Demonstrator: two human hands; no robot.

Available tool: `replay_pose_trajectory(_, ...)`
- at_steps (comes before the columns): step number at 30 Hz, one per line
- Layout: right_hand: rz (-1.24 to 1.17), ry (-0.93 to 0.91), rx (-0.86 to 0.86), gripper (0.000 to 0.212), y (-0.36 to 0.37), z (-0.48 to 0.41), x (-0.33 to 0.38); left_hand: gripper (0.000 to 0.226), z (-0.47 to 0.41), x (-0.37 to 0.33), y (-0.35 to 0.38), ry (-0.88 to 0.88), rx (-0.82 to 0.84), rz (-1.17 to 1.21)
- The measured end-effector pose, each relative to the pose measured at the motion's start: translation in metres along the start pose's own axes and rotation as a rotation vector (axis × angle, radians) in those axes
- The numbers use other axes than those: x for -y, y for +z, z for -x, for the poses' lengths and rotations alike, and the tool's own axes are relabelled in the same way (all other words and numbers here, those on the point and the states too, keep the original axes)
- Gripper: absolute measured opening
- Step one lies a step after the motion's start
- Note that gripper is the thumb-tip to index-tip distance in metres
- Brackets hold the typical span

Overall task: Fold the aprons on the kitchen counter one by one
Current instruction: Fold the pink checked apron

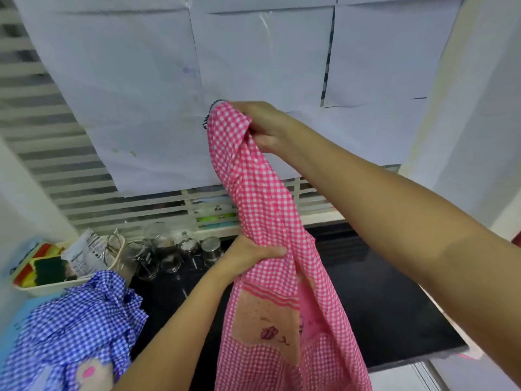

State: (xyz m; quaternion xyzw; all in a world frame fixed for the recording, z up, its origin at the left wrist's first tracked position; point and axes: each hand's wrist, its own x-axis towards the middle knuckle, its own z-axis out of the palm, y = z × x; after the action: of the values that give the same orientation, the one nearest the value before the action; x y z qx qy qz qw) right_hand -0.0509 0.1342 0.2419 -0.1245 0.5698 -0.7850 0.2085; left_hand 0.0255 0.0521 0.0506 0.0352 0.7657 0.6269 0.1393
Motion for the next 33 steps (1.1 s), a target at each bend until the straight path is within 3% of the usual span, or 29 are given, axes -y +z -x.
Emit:
replay_pose_trajectory(3, -0.062, -0.038, 0.056, 0.019, 0.013, 0.006, 0.015, 0.056, -0.003, 0.007, 0.016, -0.039, 0.005, 0.336)
replay_pose_trajectory(7, -0.110, -0.105, 0.092, 0.028, -0.005, 0.013, 0.037, 0.065, 0.006, 0.009, -0.012, -0.070, -0.016, 0.456)
replay_pose_trajectory(10, -0.144, -0.121, 0.043, 0.028, -0.020, 0.014, 0.046, 0.039, 0.016, 0.001, -0.035, -0.064, -0.100, 0.504)
replay_pose_trajectory(12, -0.215, -0.138, 0.024, 0.024, -0.019, 0.010, 0.046, 0.029, 0.025, -0.012, -0.047, 0.007, -0.151, 0.410)
replay_pose_trajectory(16, -0.301, -0.169, -0.079, 0.018, -0.017, -0.003, 0.040, 0.081, 0.052, -0.020, -0.078, 0.114, -0.093, 0.128)
replay_pose_trajectory(19, -0.295, -0.155, -0.121, 0.020, -0.009, -0.007, 0.027, 0.066, 0.065, -0.007, -0.103, 0.000, 0.036, -0.292)
replay_pose_trajectory(20, -0.299, -0.147, -0.098, 0.020, -0.002, -0.007, 0.021, 0.056, 0.069, -0.003, -0.112, -0.043, 0.009, -0.390)
replay_pose_trajectory(21, -0.302, -0.152, -0.067, 0.020, 0.004, -0.008, 0.017, 0.046, 0.071, 0.000, -0.122, -0.058, -0.081, -0.464)
replay_pose_trajectory(23, -0.321, -0.167, -0.005, 0.023, 0.011, -0.009, 0.012, 0.034, 0.078, -0.004, -0.140, 0.005, -0.413, -0.553)
replay_pose_trajectory(26, -0.355, -0.196, 0.058, 0.031, 0.016, -0.008, 0.017, 0.022, 0.101, -0.046, -0.177, 0.281, -1.022, -0.658)
replay_pose_trajectory(28, -0.310, -0.250, 0.069, 0.035, 0.014, -0.006, 0.024, 0.024, 0.119, -0.081, -0.199, 0.415, -1.287, -0.771)
replay_pose_trajectory(31, -0.290, -0.337, 0.042, 0.035, 0.002, -0.002, 0.040, 0.025, 0.131, -0.111, -0.202, 0.603, -1.429, -0.854)
replay_pose_trajectory(33, -0.249, -0.428, -0.018, 0.021, -0.013, 0.000, 0.053, 0.027, 0.127, -0.101, -0.181, 0.721, -1.329, -0.965)
